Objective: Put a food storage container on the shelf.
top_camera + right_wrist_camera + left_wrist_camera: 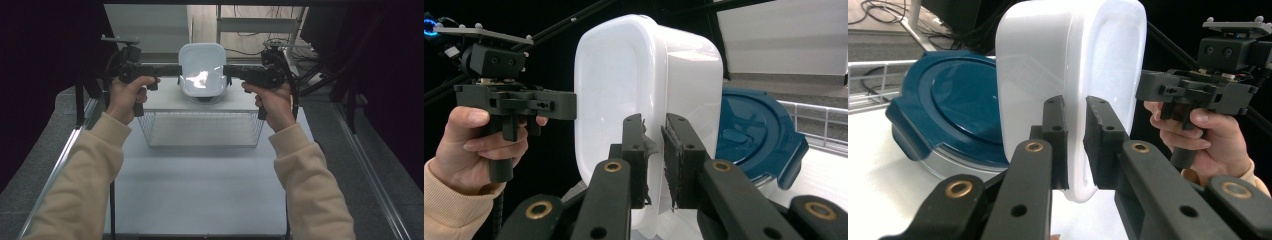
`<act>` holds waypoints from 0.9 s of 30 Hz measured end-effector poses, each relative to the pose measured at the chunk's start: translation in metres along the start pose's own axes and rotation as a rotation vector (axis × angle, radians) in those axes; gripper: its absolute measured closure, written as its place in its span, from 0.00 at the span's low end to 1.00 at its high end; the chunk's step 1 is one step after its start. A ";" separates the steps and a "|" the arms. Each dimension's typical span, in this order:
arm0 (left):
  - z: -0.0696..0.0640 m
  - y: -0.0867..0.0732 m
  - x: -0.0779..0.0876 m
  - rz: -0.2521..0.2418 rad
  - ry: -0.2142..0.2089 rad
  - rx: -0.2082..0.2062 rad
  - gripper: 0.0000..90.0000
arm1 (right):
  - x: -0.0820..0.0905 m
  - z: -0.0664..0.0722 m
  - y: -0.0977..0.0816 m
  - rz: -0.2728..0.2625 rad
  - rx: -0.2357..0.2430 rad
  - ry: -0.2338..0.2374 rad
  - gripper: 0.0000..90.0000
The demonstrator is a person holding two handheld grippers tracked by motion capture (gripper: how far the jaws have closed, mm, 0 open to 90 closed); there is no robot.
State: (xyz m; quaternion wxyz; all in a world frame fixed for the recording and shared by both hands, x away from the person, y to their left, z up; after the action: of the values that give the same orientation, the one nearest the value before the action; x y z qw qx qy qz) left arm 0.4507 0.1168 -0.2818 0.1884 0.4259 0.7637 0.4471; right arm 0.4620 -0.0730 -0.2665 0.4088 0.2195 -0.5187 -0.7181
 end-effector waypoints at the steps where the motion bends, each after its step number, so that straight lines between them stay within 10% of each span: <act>1: 0.000 0.000 0.000 0.000 0.000 0.000 0.90 | -0.001 0.000 0.001 -0.001 -0.002 -0.001 0.88; 14: -0.010 0.015 0.003 -0.001 0.016 -0.032 0.90 | 0.001 0.006 0.014 -0.005 -0.002 0.003 0.88; 27: 0.014 0.024 -0.013 0.045 0.037 0.096 0.89 | -0.016 -0.015 0.017 0.062 -0.142 -0.026 0.88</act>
State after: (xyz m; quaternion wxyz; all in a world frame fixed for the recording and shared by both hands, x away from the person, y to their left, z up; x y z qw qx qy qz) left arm 0.4792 0.1192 -0.2703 0.1434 0.4429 0.7781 0.4217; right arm 0.4882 -0.0705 -0.2578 0.4384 0.1646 -0.4784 -0.7429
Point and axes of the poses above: each handheld gripper's, and its own axes: x roughly backward along the jaws, y roughly out of its top, z roughly to its left, the point moved 9 cm from there along -x, roughly forward along the jaws, and after that the axes turned 11 degrees about -z, right-handed, at the moved point
